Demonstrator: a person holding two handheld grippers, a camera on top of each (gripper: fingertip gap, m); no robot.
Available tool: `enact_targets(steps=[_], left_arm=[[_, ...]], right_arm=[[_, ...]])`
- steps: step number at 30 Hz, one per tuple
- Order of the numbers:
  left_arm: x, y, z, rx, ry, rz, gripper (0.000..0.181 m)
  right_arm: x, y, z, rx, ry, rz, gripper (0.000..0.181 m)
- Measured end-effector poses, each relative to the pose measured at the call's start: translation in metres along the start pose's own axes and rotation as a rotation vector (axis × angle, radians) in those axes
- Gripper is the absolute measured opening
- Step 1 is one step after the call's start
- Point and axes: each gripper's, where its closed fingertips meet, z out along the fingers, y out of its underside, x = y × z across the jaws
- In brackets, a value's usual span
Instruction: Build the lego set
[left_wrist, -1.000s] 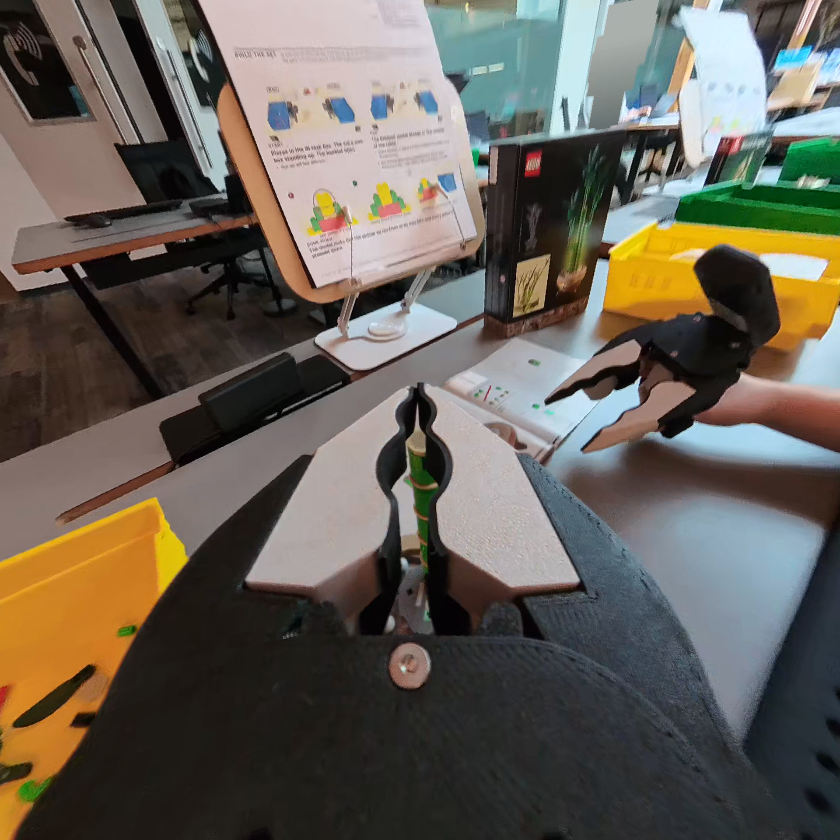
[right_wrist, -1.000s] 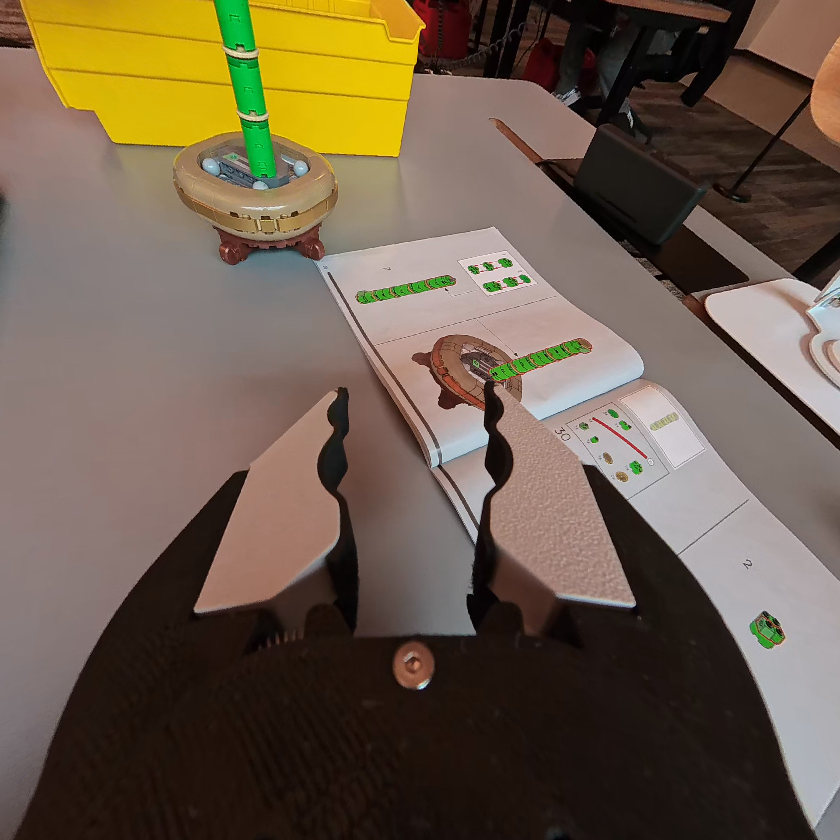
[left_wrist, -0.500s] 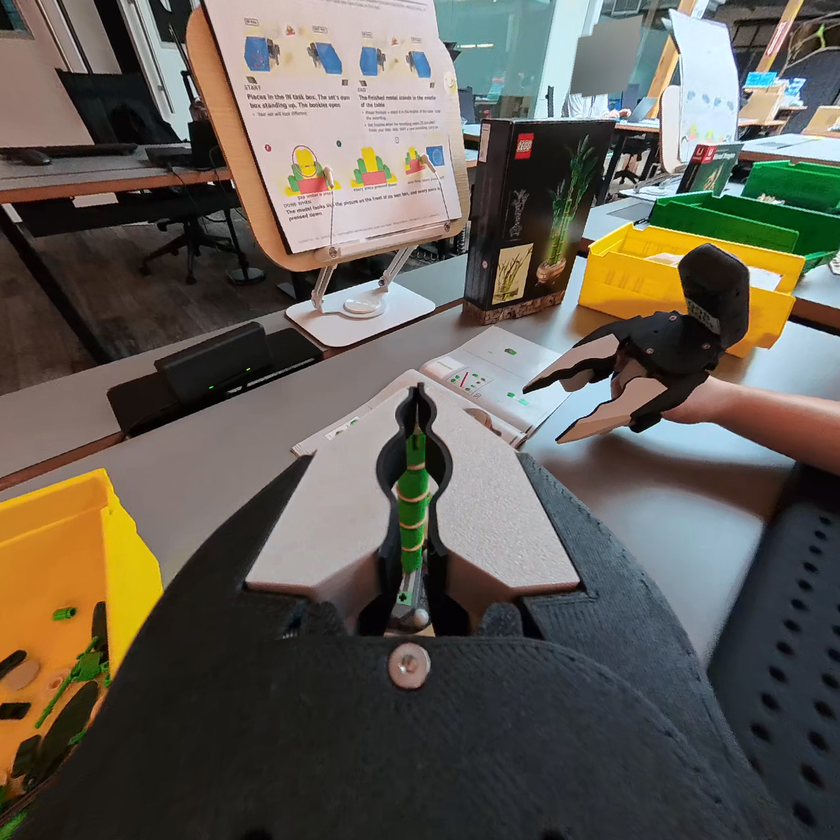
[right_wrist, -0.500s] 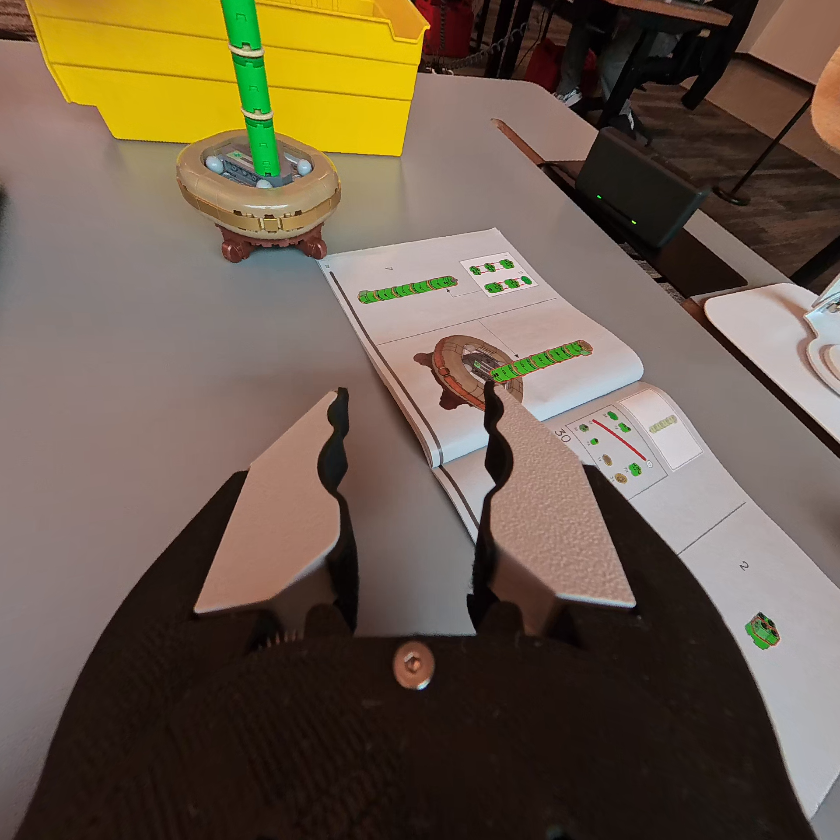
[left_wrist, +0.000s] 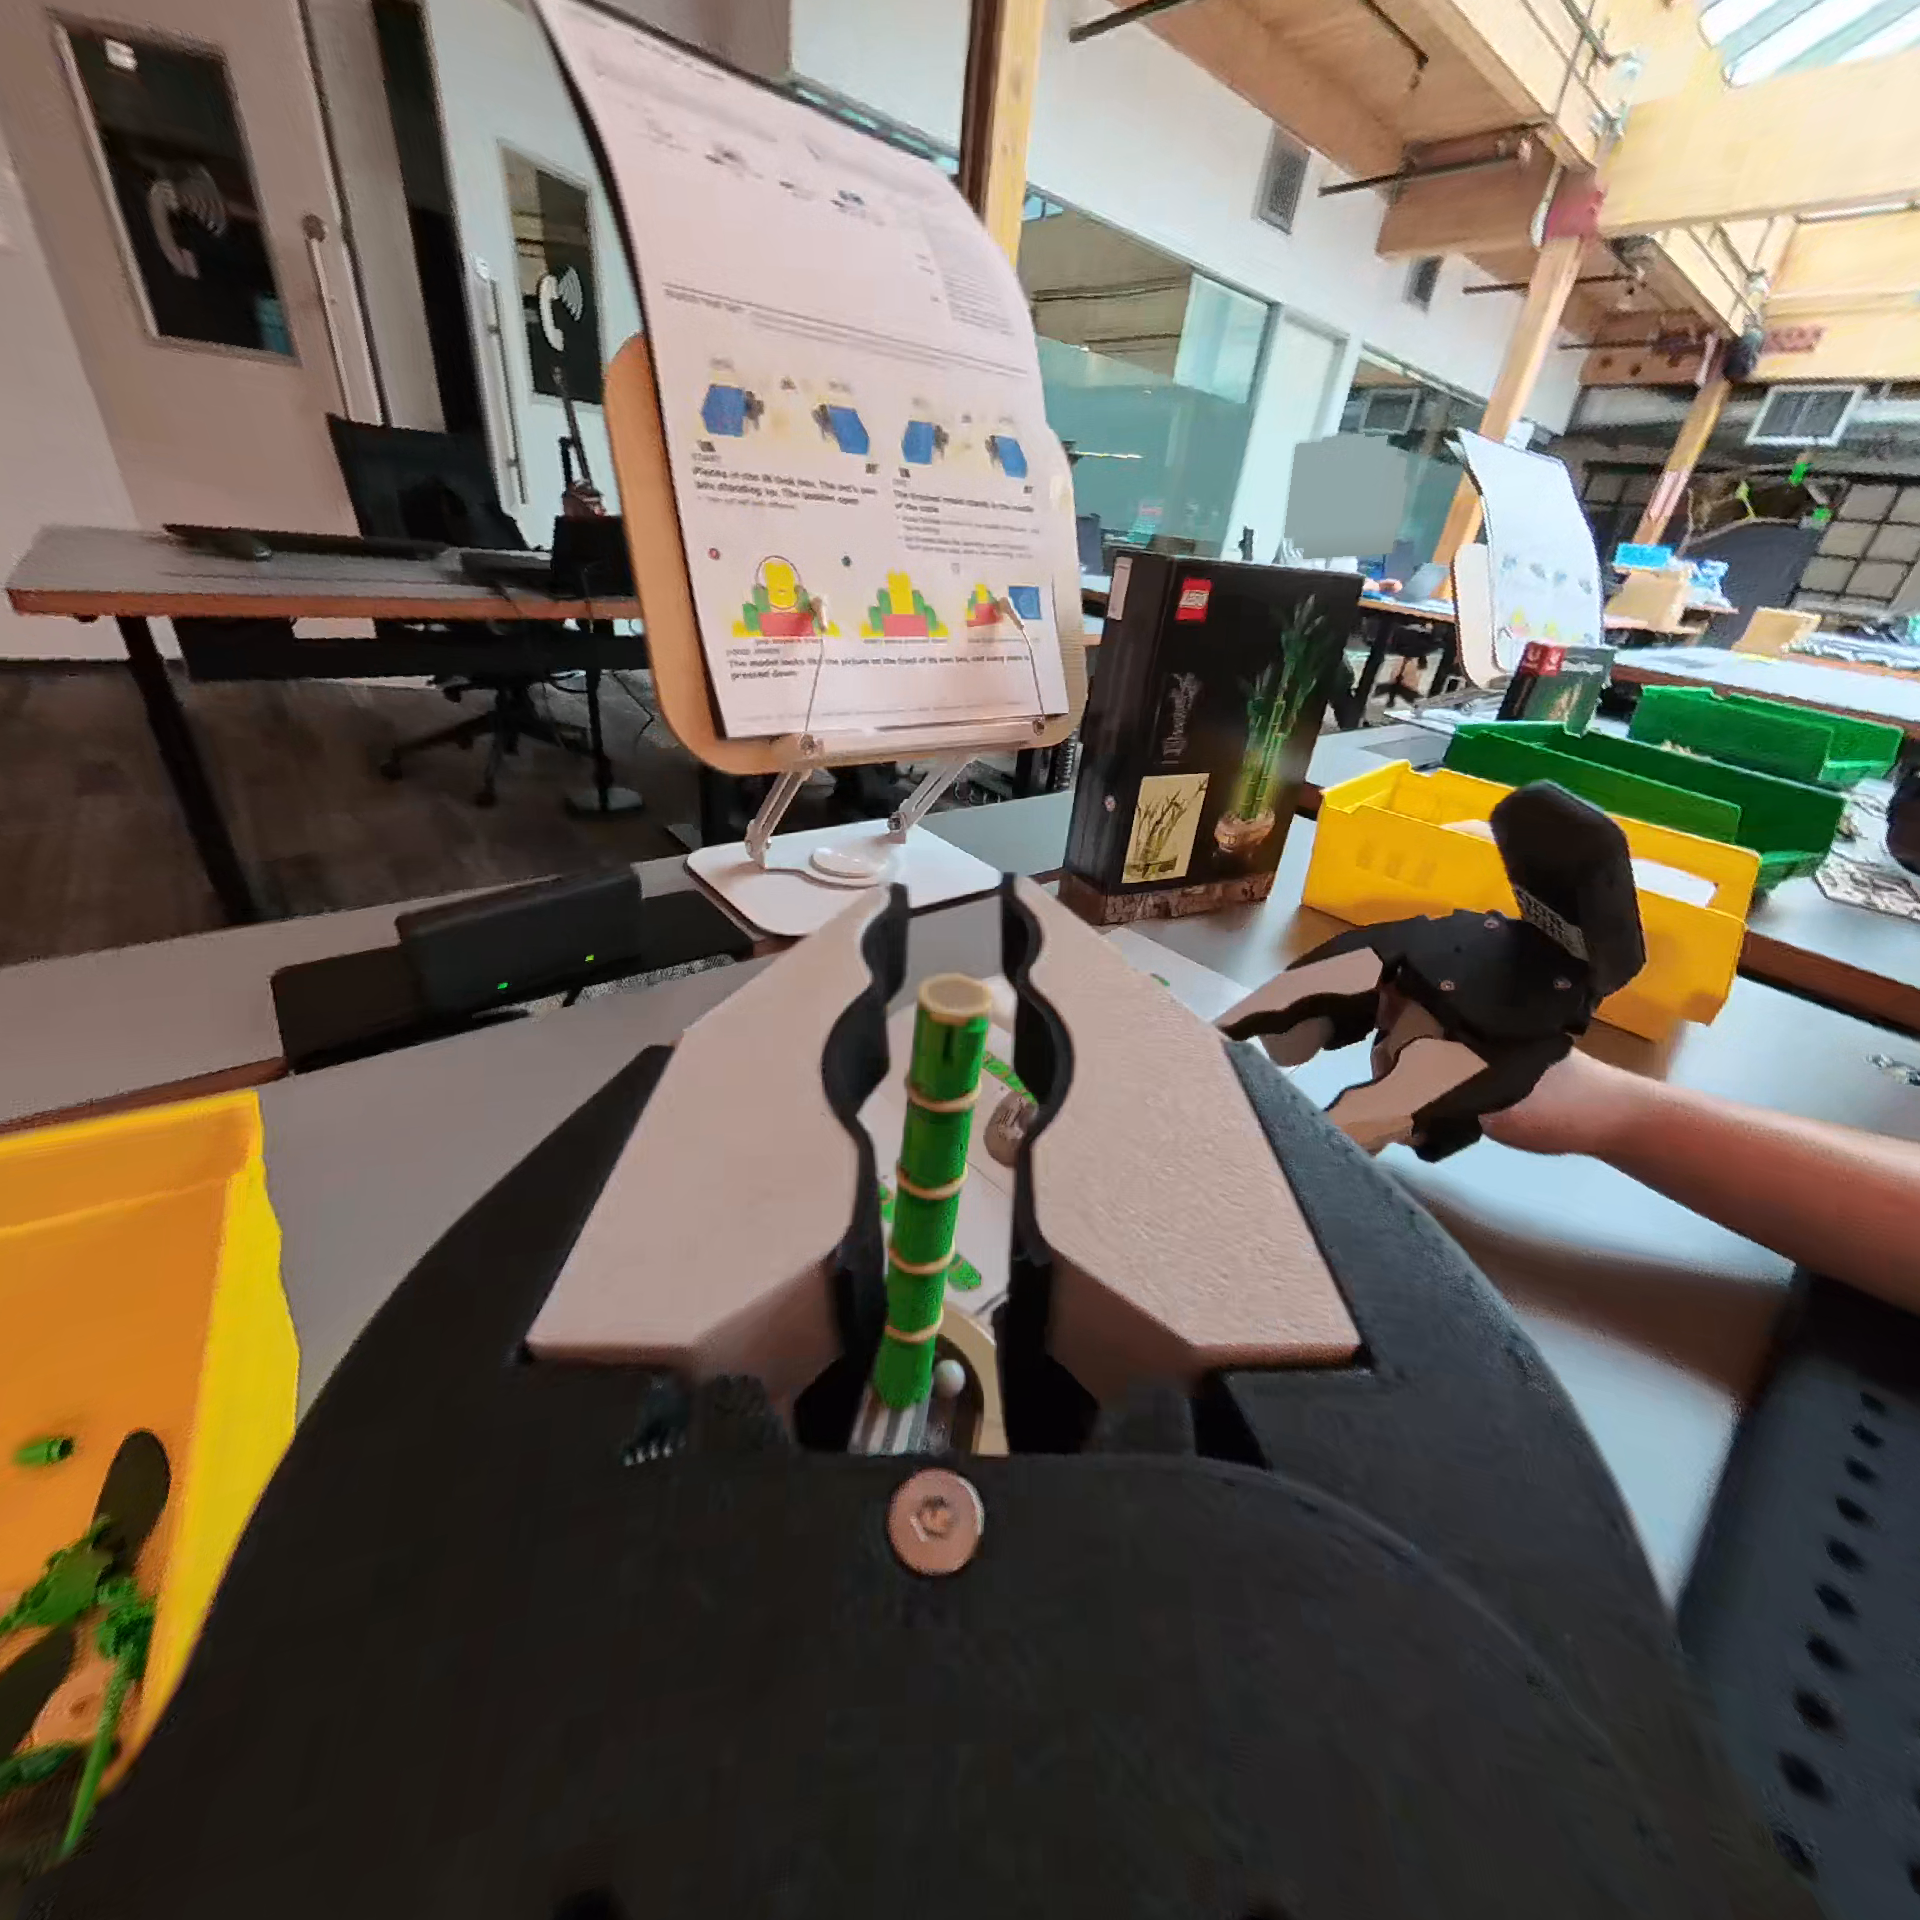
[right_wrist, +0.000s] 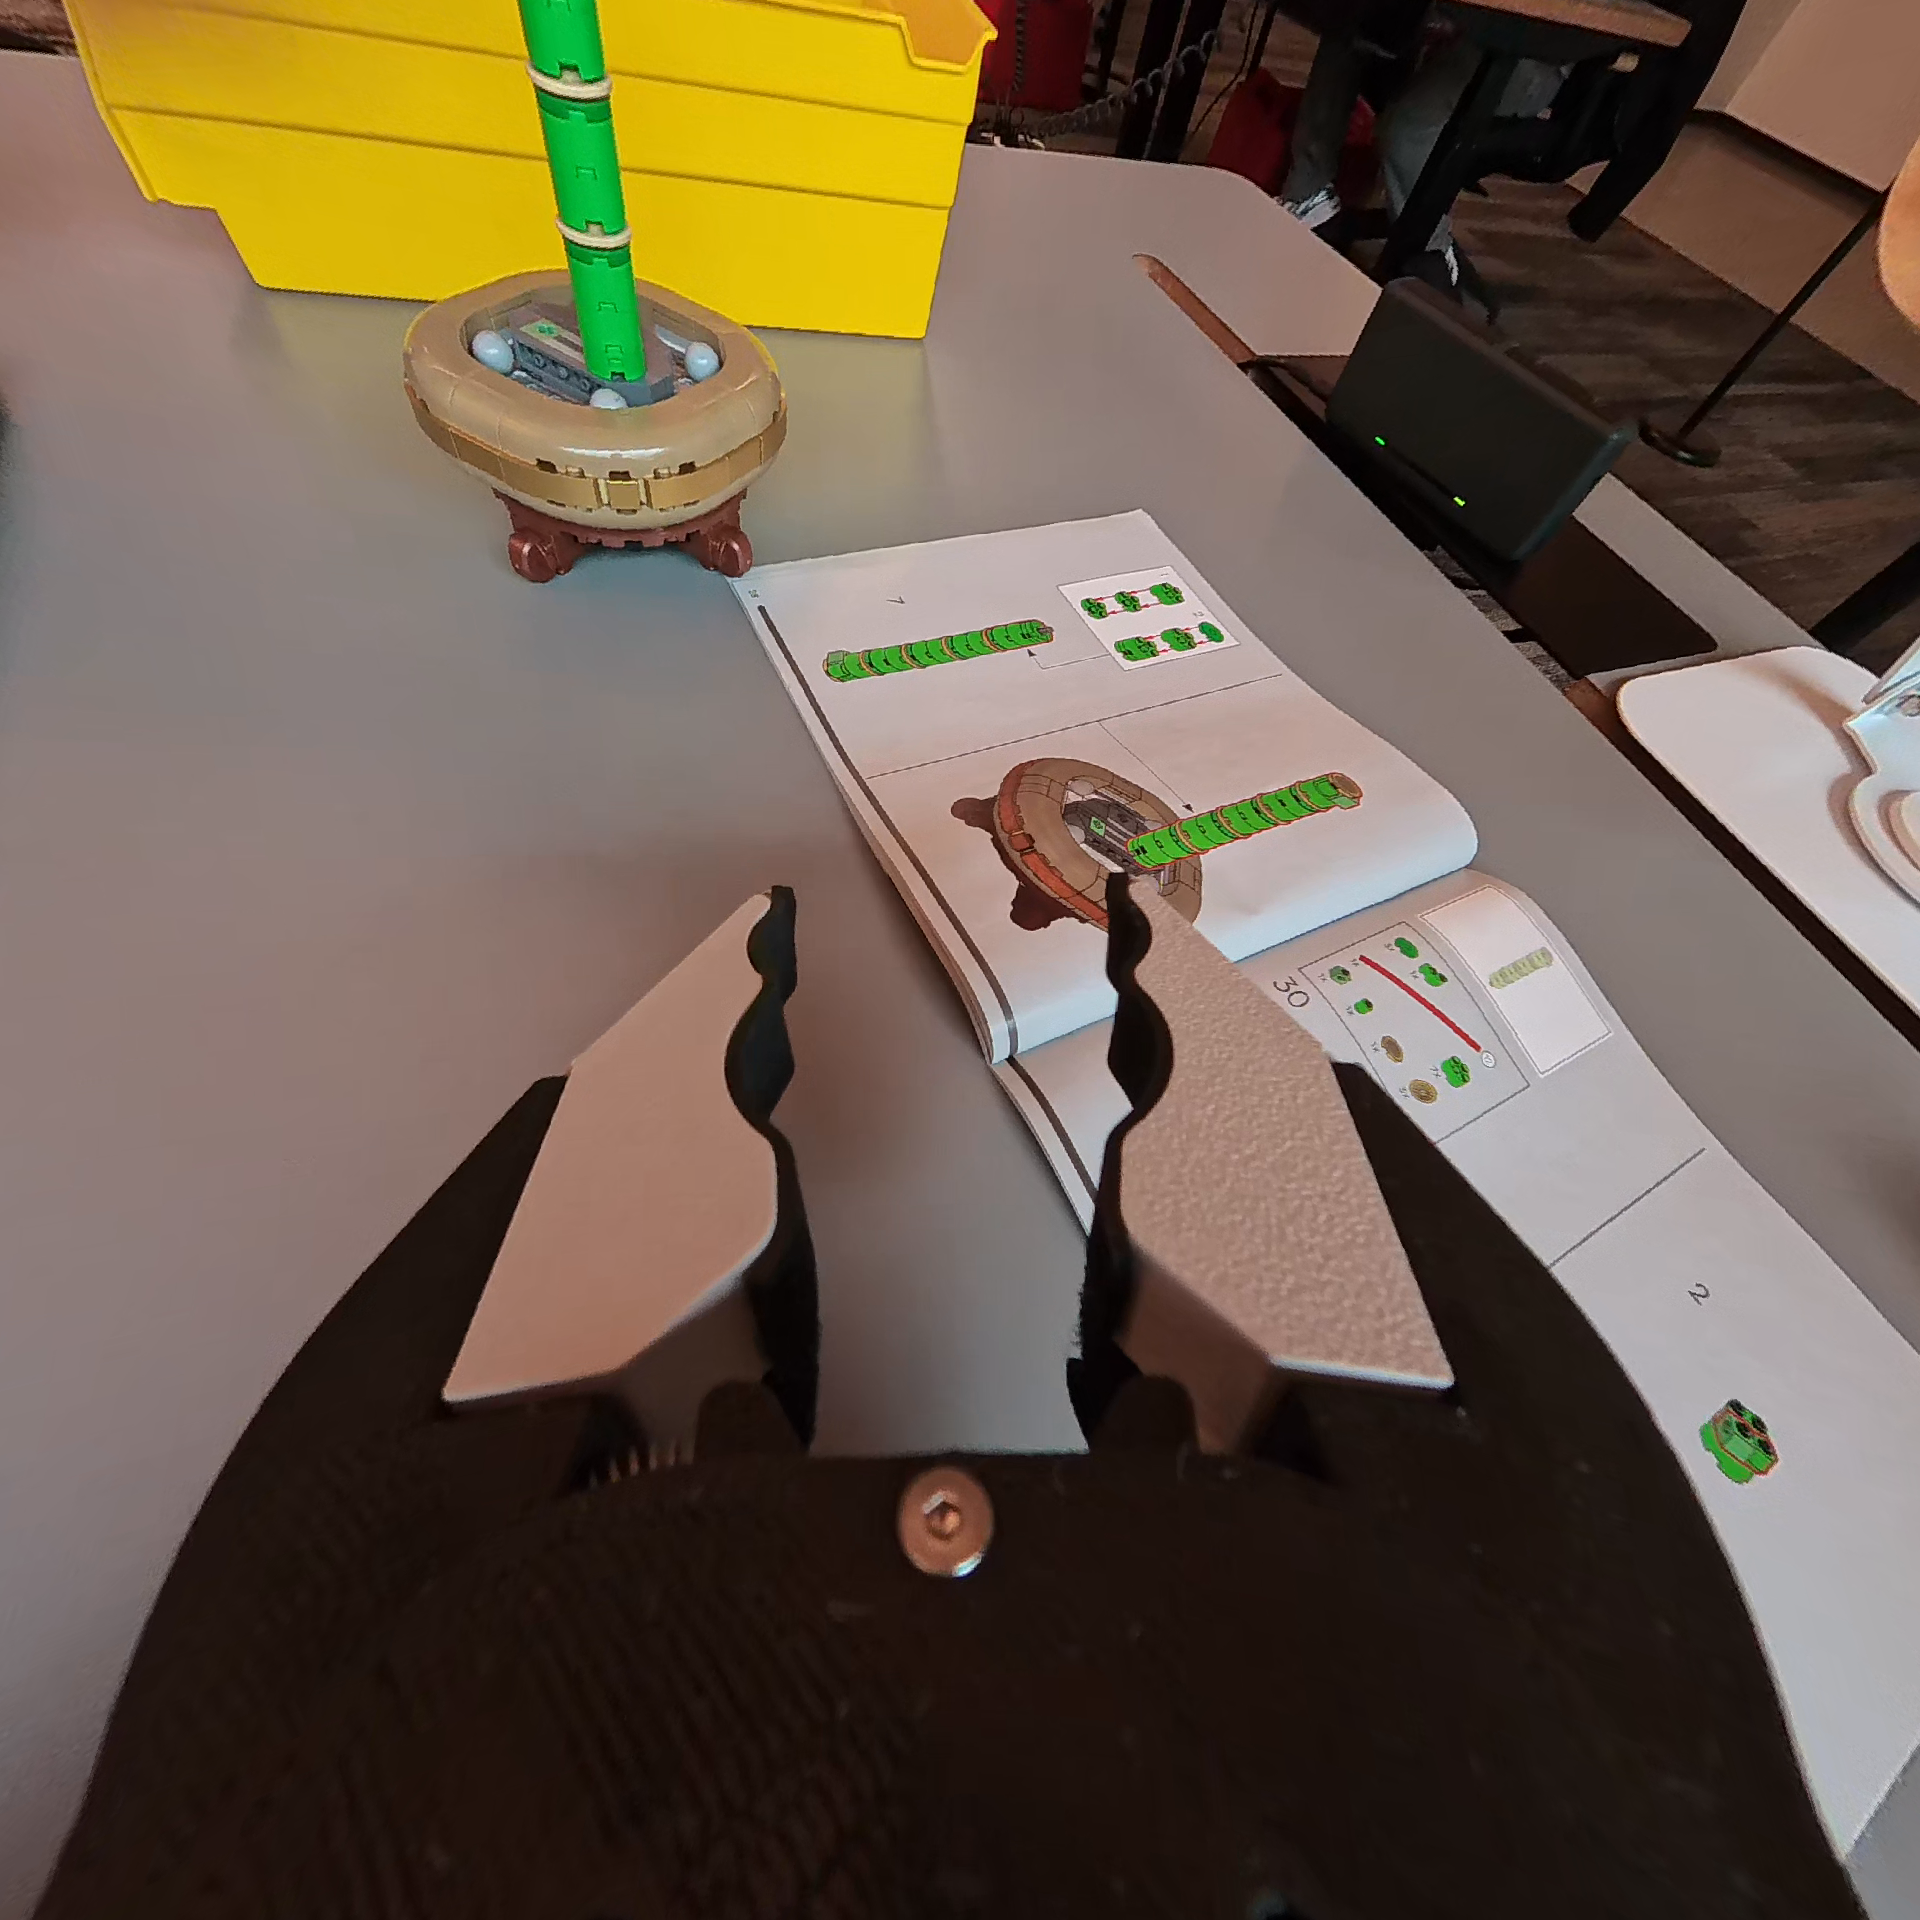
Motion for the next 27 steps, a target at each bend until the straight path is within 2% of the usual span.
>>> enact_targets(steps=[2, 6, 10, 18, 27], left_arm=[[-0.005, 0.012, -0.008, -0.004, -0.032, -0.031, 0.031], [-0.007, 0.040, -0.029, -0.033, -0.077, -0.009, 0.034], [-0.010, 0.073, -0.038, -0.153, -0.131, 0.069, 0.036], [-0.013, 0.123, -0.021, -0.353, -0.120, 0.135, 0.028], [-0.012, 0.137, -0.009, -0.412, -0.111, 0.175, 0.017]], right_arm=[[0.001, -0.001, -0.001, 0.002, 0.003, -0.001, 0.060], [0.000, -0.002, -0.002, 0.004, 0.002, -0.006, 0.060], [-0.002, -0.001, -0.001, -0.006, 0.000, -0.022, 0.060], [-0.001, 0.000, -0.002, -0.015, 0.013, -0.039, 0.060], [0.003, -0.001, -0.006, -0.019, 0.028, -0.057, 0.060]])
